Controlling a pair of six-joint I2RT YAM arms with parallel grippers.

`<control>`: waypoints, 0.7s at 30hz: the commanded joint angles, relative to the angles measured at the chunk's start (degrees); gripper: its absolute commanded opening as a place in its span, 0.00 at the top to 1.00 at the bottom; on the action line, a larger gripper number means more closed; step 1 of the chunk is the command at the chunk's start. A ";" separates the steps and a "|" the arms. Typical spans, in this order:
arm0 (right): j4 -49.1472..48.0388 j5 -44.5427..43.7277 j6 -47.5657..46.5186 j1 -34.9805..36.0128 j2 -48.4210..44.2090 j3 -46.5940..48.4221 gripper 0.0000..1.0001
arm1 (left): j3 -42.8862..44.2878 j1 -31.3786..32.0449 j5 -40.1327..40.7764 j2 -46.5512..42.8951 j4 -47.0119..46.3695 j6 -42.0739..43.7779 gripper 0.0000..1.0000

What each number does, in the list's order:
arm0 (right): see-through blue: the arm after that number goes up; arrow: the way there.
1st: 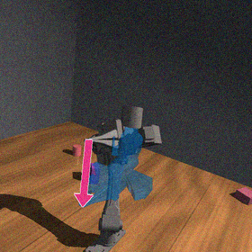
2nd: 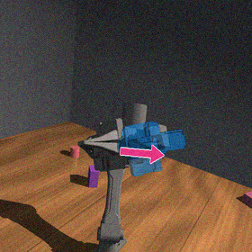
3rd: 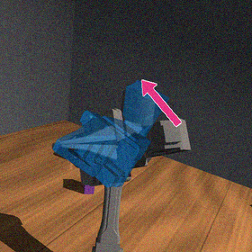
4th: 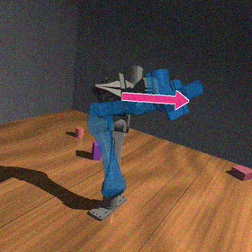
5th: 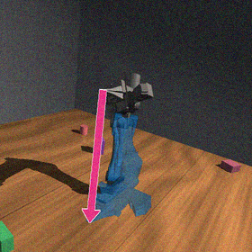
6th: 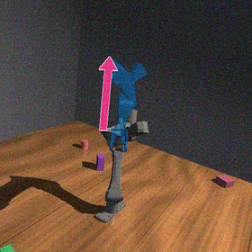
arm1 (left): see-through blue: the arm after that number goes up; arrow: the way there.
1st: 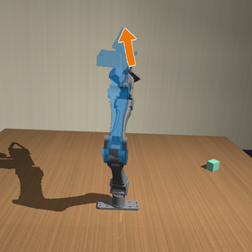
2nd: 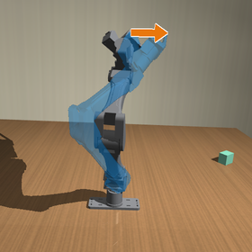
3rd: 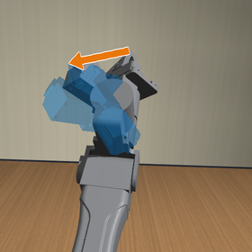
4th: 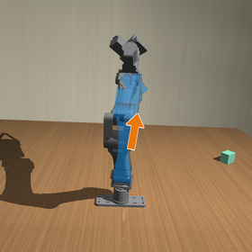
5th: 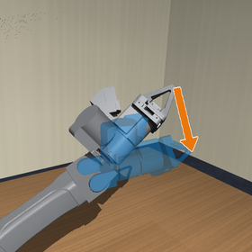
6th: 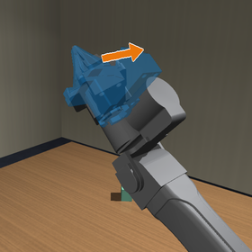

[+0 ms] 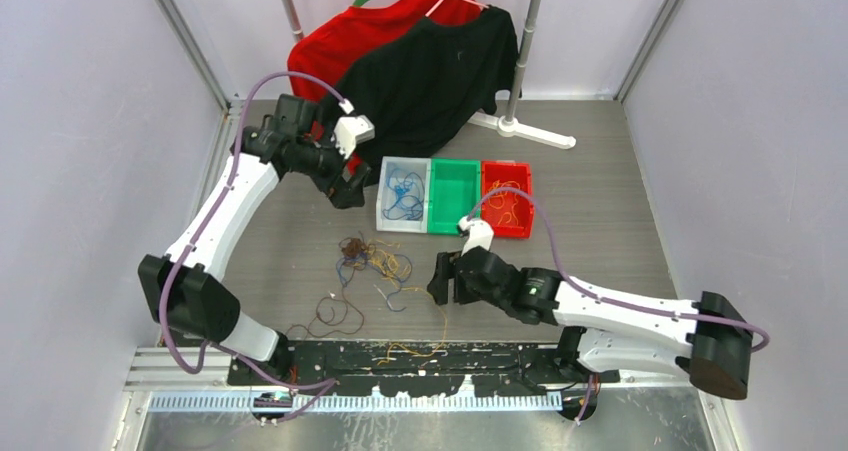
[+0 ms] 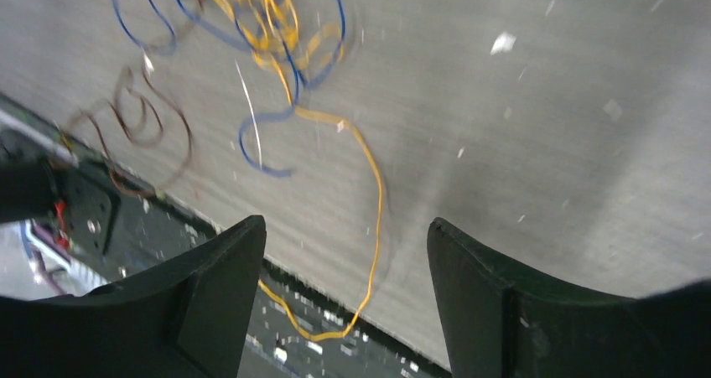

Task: Untangle the cables

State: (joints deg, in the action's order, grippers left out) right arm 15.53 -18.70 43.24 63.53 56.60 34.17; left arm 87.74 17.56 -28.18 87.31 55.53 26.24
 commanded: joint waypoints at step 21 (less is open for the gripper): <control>1.57 19.62 2.61 -1.24 12.06 5.22 0.96 | -2.55 -0.07 -3.82 -10.67 1.32 0.78 0.00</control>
State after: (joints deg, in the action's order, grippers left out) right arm 14.41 3.20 48.97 63.18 74.30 33.26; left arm 83.94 17.50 -29.12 78.94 56.86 27.22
